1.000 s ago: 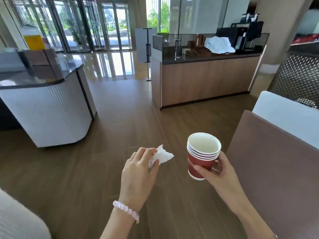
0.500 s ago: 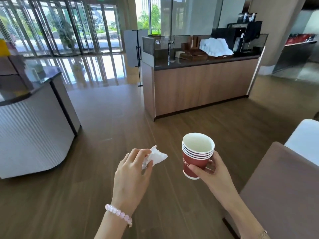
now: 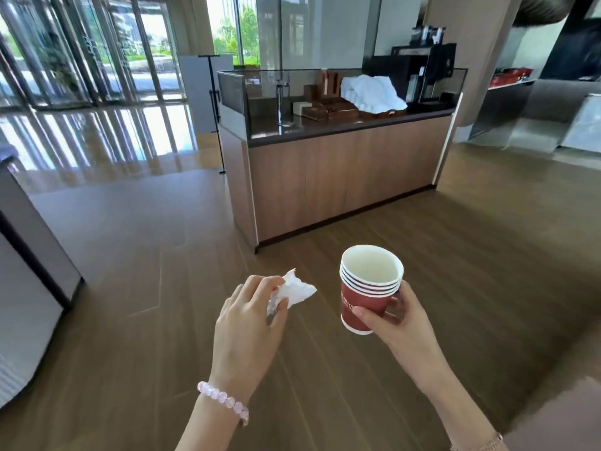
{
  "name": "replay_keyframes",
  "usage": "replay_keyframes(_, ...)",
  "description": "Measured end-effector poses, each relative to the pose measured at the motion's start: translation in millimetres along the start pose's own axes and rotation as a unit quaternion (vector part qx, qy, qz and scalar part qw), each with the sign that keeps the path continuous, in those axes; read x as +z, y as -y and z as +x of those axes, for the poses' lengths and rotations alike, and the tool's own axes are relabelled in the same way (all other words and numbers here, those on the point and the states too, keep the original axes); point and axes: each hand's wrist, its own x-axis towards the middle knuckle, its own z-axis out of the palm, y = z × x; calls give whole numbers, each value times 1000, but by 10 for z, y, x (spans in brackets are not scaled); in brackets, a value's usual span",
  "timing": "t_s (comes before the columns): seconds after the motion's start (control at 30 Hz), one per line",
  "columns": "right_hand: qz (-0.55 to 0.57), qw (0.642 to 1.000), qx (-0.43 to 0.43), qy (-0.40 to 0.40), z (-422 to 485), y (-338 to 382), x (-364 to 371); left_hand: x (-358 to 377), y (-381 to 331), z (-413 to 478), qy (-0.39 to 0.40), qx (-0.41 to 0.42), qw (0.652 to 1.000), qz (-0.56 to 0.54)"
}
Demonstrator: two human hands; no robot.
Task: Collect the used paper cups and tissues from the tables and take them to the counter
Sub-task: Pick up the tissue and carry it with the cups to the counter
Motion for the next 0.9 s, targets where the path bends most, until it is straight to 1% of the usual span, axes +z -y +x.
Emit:
replay_keyframes(0.2,-26,997,2,-77,1059,-251,44,850,346,1090,29,53,998,-36)
replay_keyframes(0.4,-38,983,13,-178,2042,-346,-8,1645,469,2284,91,118,985,-85)
replay_keyframes(0.5,-49,974,24,-220,2396,-373,-114,2033,407,2742,124,150,975,-112)
replay_keyframes(0.63,-56,958,39,-278,2726,-425,-328,2511,226,3132,163,206,955,-137)
replay_keyframes(0.9,-50,930,51,-361,3394,-671,-1039,3608,-319,3711,207,276,922,-178)
